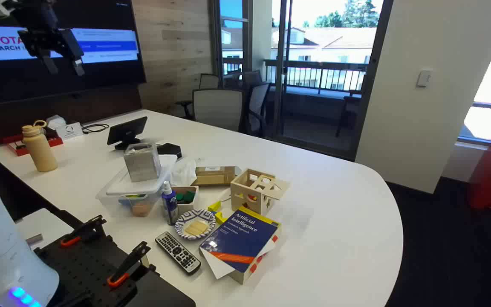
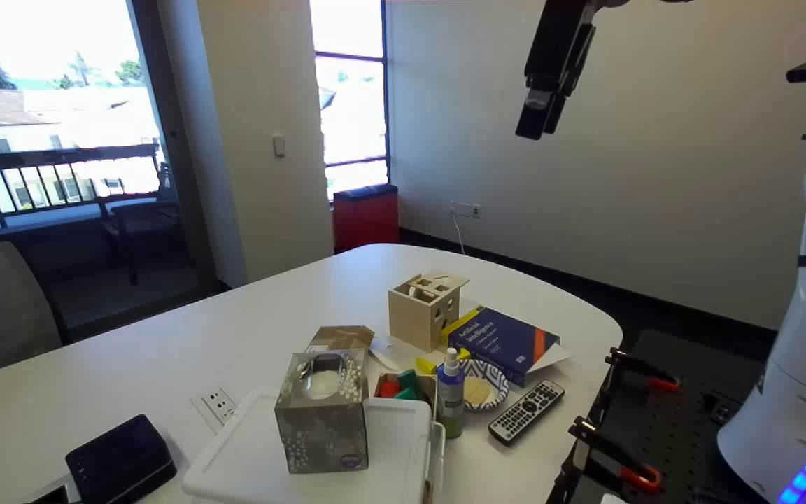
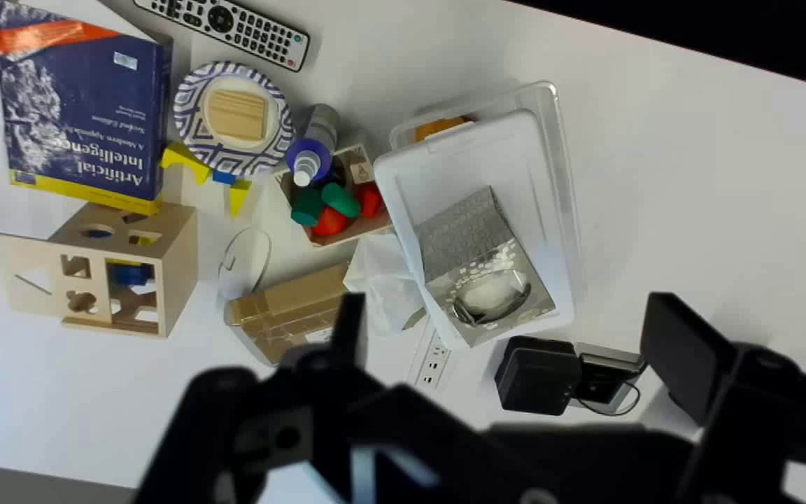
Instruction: Put the napkin box on the cardboard box, open the lunchbox, pick up one green block and put it inside the lunchbox
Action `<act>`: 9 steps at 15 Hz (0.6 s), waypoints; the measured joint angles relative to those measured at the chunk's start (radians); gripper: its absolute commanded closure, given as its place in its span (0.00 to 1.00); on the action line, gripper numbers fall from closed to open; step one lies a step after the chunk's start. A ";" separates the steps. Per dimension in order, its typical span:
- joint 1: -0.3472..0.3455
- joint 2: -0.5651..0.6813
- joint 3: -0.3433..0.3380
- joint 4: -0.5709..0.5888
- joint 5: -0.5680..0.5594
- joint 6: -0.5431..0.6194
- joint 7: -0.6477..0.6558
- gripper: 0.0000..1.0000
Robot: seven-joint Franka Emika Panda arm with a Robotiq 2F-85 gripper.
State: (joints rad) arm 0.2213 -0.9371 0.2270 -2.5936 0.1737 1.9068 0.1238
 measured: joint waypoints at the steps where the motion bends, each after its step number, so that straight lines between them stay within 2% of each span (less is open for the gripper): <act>1: 0.000 0.000 0.000 0.000 0.000 0.000 0.000 0.00; 6: 0.000 0.013 0.006 0.000 0.007 0.008 0.001 0.00; 9: -0.004 0.104 0.067 0.001 0.012 0.079 0.057 0.00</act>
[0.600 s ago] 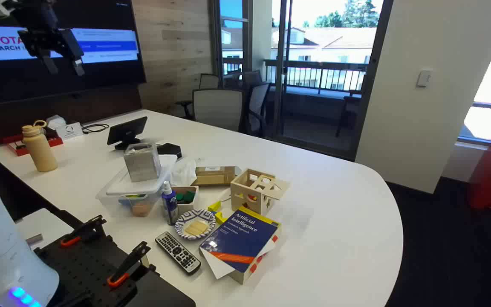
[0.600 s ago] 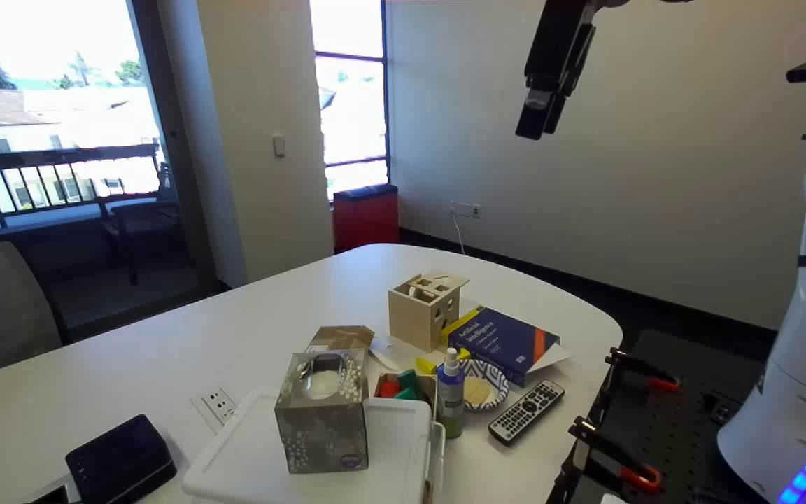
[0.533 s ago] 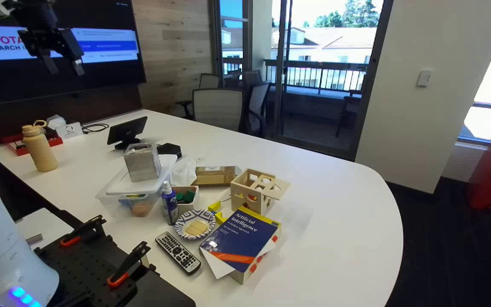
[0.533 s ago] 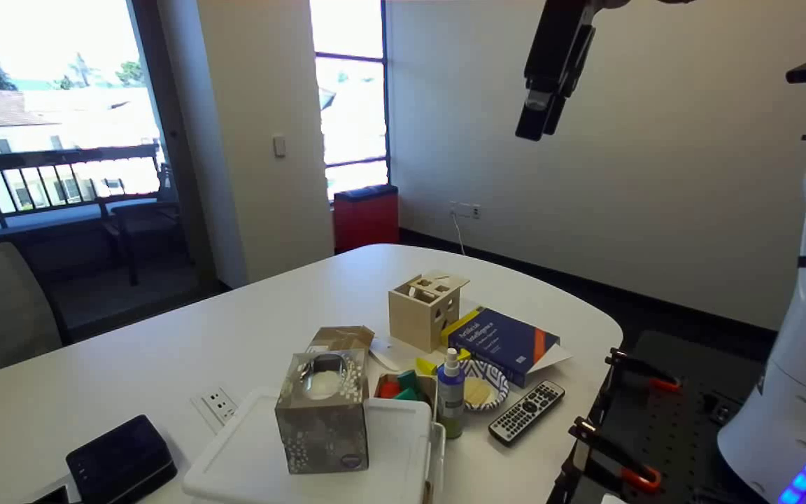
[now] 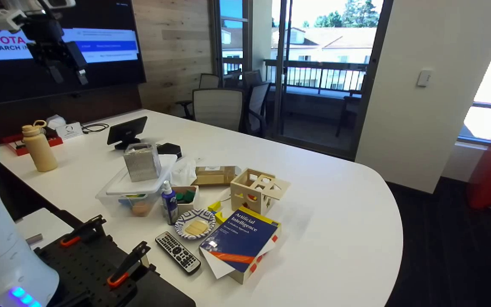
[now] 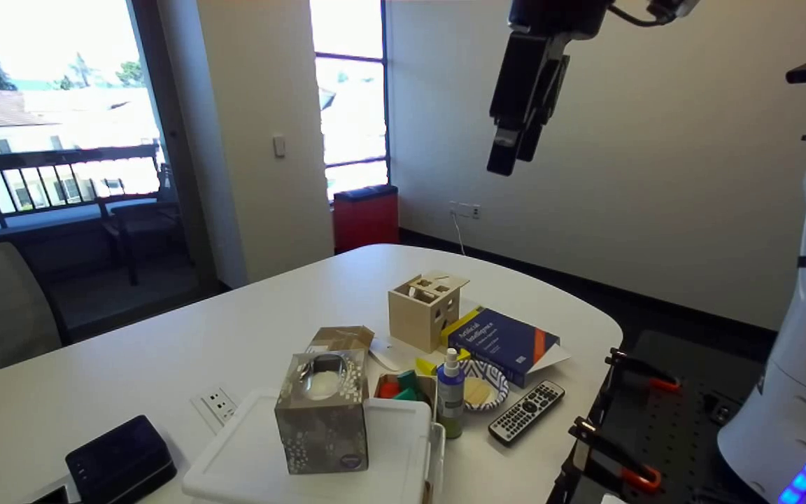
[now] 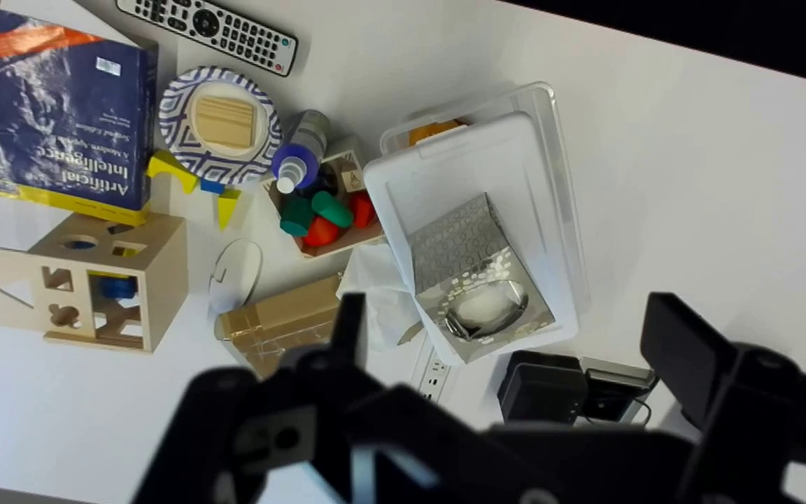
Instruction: Put the napkin box on the cardboard box, open the lunchbox, pick up one green block and put it inside the lunchbox
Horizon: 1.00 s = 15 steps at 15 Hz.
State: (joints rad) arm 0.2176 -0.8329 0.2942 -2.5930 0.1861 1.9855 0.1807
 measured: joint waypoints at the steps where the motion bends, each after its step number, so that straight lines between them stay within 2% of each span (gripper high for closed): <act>1: -0.003 0.048 0.034 0.001 0.000 0.039 0.036 0.00; 4: -0.043 0.216 0.155 0.013 -0.037 0.176 0.193 0.00; 6: -0.090 0.337 0.234 0.031 -0.113 0.249 0.338 0.00; 8: -0.136 0.447 0.284 0.062 -0.205 0.272 0.493 0.00; 11: -0.170 0.597 0.294 0.115 -0.320 0.283 0.693 0.00; 15: -0.141 0.794 0.218 0.190 -0.383 0.382 0.828 0.00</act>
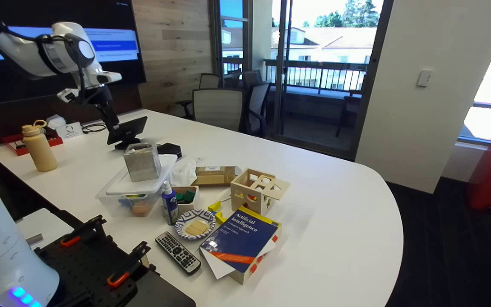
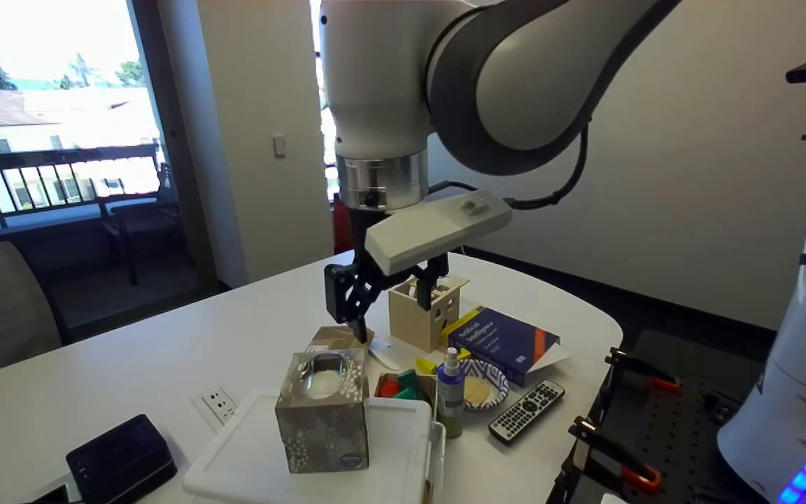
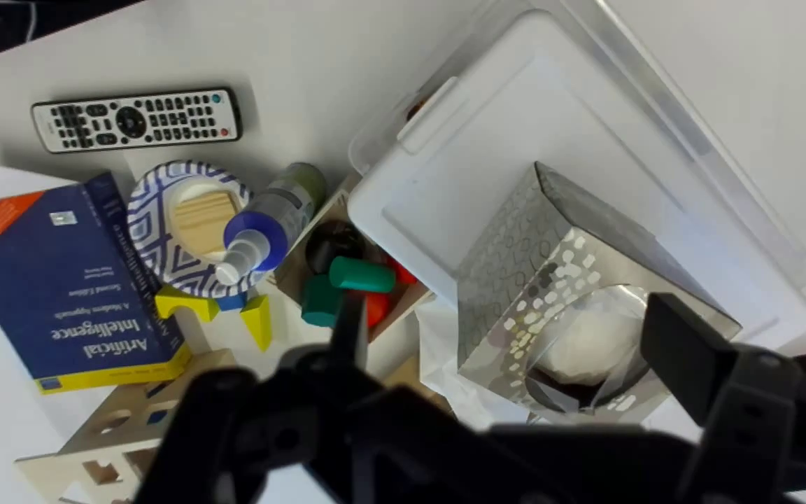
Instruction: Put the napkin box on the cardboard box, open the lunchbox, pick up one green block and put it inside the lunchbox
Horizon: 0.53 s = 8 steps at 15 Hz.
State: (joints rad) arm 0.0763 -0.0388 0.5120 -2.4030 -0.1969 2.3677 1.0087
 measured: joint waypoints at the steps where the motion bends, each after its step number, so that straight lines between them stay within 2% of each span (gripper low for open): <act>1: 0.020 0.047 -0.032 0.017 -0.001 0.036 0.014 0.00; 8: 0.149 0.310 -0.247 0.133 0.011 0.219 0.021 0.00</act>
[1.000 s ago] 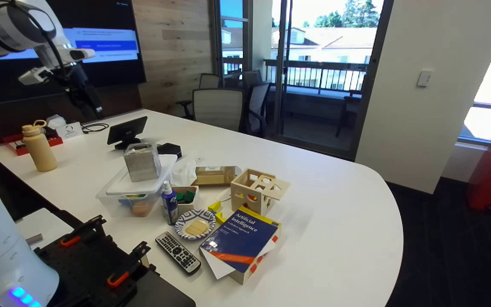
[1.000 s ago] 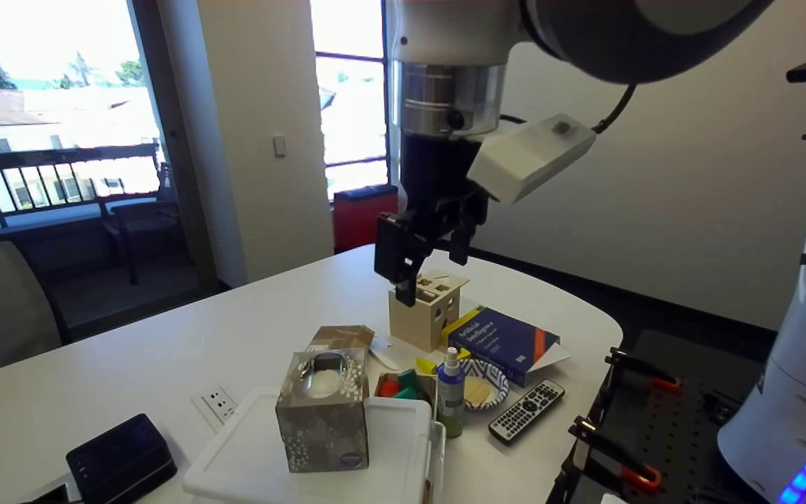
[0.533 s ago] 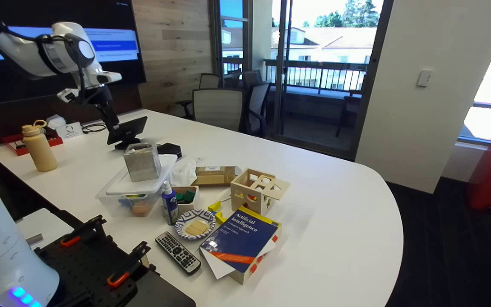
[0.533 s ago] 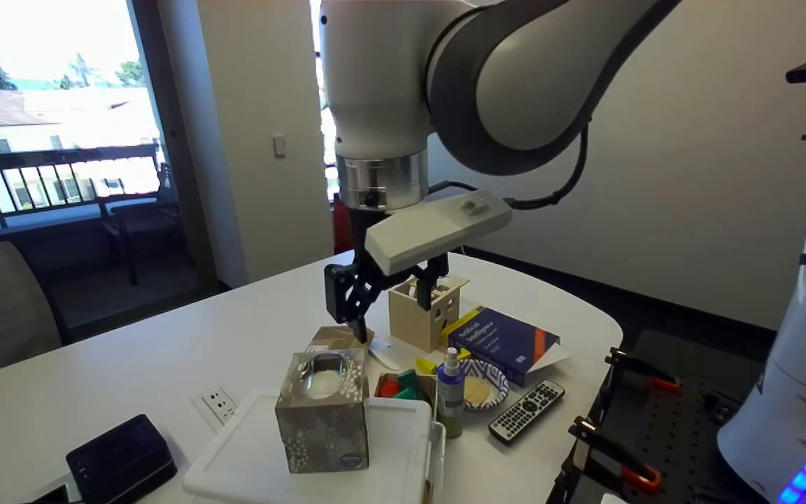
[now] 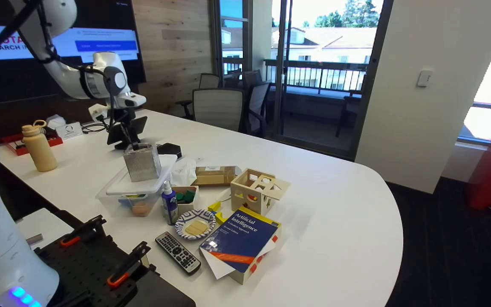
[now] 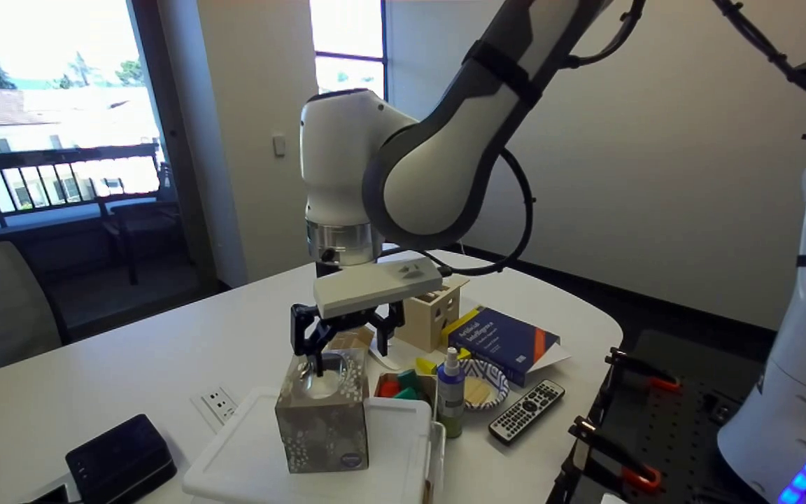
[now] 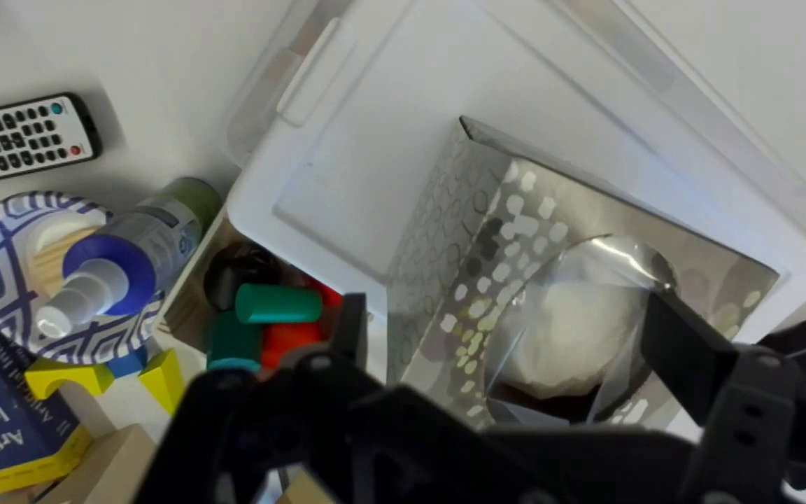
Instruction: Put the napkin box on the cardboard box, open the lunchbox, pick up one green block and put it inside the lunchbox
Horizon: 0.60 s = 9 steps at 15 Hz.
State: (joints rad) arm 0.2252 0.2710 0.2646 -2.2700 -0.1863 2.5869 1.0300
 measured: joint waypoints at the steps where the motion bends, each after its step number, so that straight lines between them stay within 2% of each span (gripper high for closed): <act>1: 0.015 0.025 -0.023 0.013 0.003 0.018 0.000 0.00; 2: 0.029 0.046 -0.044 0.025 0.006 0.033 0.000 0.00; 3: 0.043 0.063 -0.063 0.037 0.010 0.044 0.000 0.25; 5: 0.066 0.086 -0.092 0.056 0.020 0.048 0.000 0.34; 9: 0.093 0.101 -0.127 0.065 0.038 0.048 0.000 0.66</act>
State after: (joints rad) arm 0.3182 0.3718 0.1376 -2.2047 -0.1478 2.6345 1.0300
